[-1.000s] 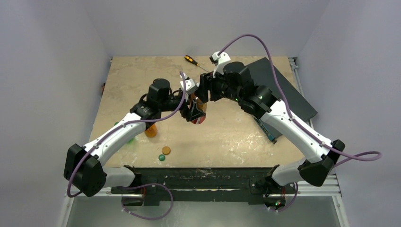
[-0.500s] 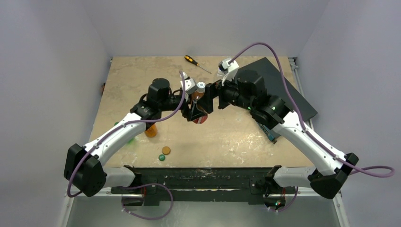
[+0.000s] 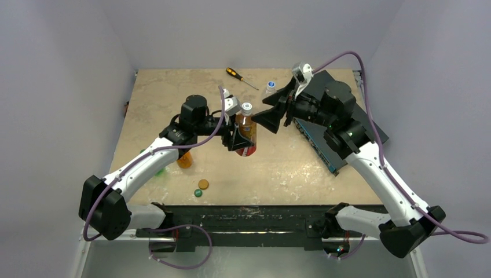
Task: Screw on the bottle caps
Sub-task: Screw the bottle cap onto the plastic bottle.
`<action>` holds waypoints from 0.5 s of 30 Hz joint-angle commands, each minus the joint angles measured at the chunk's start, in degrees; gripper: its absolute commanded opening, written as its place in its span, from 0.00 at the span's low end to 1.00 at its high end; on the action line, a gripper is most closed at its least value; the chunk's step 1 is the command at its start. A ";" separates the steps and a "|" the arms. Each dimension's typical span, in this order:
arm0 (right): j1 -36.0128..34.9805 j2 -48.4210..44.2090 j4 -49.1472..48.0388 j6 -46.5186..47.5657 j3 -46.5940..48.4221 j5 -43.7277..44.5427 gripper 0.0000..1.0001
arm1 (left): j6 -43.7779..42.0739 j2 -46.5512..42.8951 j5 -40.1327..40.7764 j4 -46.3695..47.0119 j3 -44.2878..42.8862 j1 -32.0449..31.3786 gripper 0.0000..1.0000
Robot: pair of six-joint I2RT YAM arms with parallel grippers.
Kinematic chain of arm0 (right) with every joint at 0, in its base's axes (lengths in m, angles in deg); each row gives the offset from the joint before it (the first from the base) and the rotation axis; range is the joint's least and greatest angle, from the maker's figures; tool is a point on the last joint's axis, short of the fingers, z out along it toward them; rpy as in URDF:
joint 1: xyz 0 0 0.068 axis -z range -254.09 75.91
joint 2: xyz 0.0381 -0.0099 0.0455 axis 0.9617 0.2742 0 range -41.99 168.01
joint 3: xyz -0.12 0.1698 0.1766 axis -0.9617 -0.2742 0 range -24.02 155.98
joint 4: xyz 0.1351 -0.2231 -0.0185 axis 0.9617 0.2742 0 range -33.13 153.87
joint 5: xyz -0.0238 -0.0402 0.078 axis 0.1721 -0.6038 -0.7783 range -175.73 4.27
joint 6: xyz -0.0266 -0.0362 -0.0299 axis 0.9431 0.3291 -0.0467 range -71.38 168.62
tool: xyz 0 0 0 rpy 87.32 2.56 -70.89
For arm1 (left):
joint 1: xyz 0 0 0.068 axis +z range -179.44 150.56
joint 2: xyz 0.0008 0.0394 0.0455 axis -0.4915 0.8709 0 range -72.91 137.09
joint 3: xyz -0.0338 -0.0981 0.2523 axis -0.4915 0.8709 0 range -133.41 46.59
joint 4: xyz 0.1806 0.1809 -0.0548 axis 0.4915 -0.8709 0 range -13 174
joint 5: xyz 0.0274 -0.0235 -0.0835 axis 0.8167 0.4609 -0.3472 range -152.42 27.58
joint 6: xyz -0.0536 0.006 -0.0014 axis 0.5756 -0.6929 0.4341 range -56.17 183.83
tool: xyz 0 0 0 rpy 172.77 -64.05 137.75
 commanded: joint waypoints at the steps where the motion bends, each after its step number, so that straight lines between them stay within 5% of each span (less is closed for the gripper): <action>1: 1.59 2.88 -11.51 -2.30 -0.18 -9.46 0.86 | 2.26 -0.49 -7.12 2.49 -2.33 0.50 0.00; 5: 2.17 5.69 -17.21 -3.69 -0.52 -16.08 0.80 | 3.30 -0.27 -11.73 2.73 -2.39 0.56 0.00; 15: 3.23 12.43 -31.65 -13.26 -0.46 -32.06 0.83 | 4.52 0.05 -16.94 3.86 -1.99 0.51 0.00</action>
